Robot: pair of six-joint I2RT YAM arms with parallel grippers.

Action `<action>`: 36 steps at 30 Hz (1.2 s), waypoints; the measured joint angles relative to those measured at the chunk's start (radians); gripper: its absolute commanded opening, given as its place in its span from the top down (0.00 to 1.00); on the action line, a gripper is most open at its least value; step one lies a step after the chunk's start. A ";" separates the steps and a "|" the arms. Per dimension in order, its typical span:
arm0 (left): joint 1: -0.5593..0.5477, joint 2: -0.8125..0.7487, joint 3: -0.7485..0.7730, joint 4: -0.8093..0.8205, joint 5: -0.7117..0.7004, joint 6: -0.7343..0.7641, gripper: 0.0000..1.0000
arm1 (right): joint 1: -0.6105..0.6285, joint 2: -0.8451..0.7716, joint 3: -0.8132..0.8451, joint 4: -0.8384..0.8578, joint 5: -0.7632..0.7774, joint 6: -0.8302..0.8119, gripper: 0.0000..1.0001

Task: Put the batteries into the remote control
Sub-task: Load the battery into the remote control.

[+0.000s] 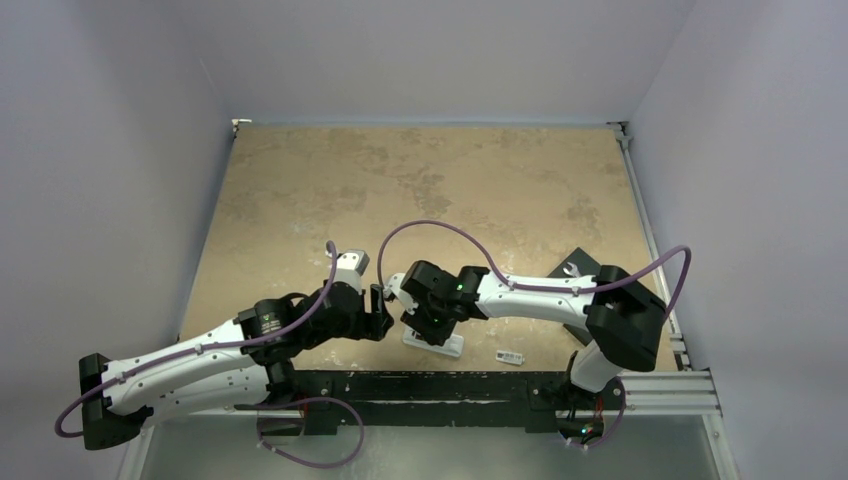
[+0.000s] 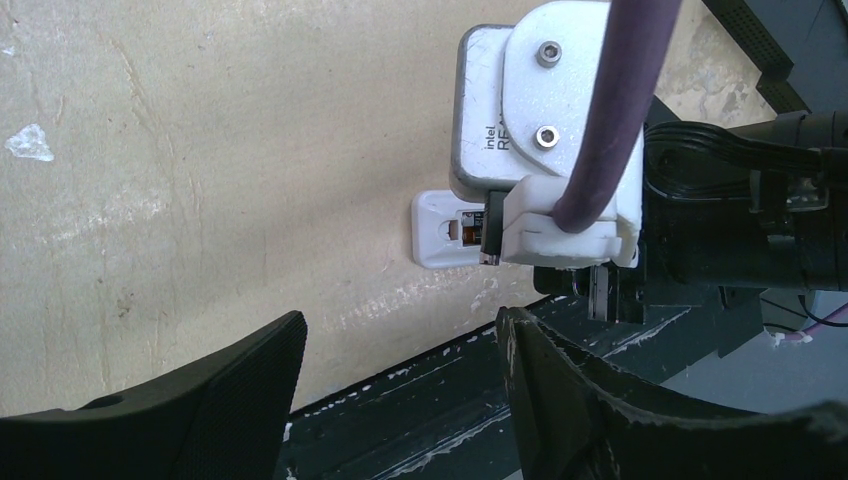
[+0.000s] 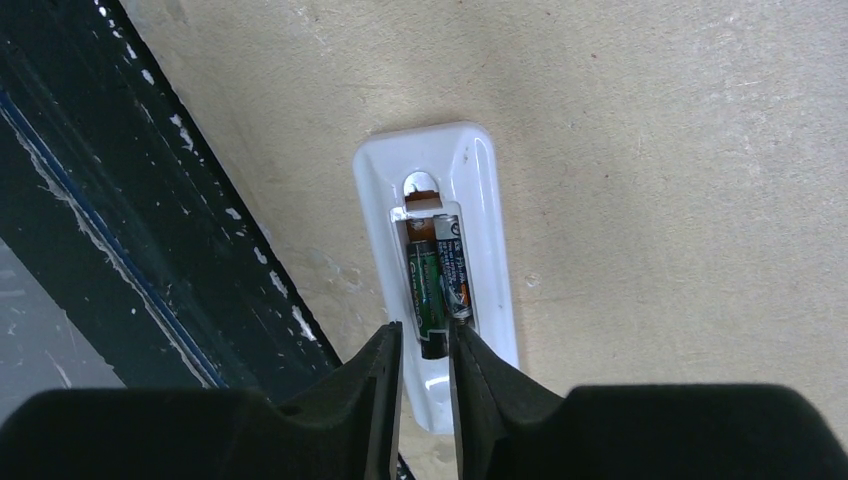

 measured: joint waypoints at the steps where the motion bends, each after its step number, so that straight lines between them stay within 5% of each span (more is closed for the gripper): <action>1: 0.000 0.001 0.000 0.000 0.000 0.000 0.29 | 0.000 0.000 0.000 0.000 0.000 0.000 0.69; 15: 0.000 0.001 0.000 0.000 0.001 0.000 0.27 | 0.000 -0.065 0.009 -0.001 0.016 0.054 0.64; 36: 0.000 0.101 -0.037 0.143 0.075 0.005 0.26 | -0.003 -0.574 -0.230 0.071 0.200 0.464 0.59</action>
